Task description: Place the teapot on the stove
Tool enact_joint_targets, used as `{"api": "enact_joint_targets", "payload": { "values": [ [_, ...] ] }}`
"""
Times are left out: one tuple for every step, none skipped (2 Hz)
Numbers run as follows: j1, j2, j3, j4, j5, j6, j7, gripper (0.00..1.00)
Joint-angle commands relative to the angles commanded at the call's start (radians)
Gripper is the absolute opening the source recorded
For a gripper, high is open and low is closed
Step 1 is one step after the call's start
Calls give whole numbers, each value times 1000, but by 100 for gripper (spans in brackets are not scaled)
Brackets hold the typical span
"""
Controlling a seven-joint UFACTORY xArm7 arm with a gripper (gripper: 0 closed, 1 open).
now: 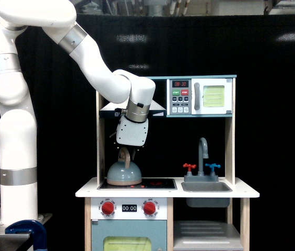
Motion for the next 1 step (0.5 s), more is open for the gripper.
{"api": "enact_joint_targets", "payload": {
  "values": [
    [-27, -70, -58, 6, -58, 98, -1, 100]
  ]
}}
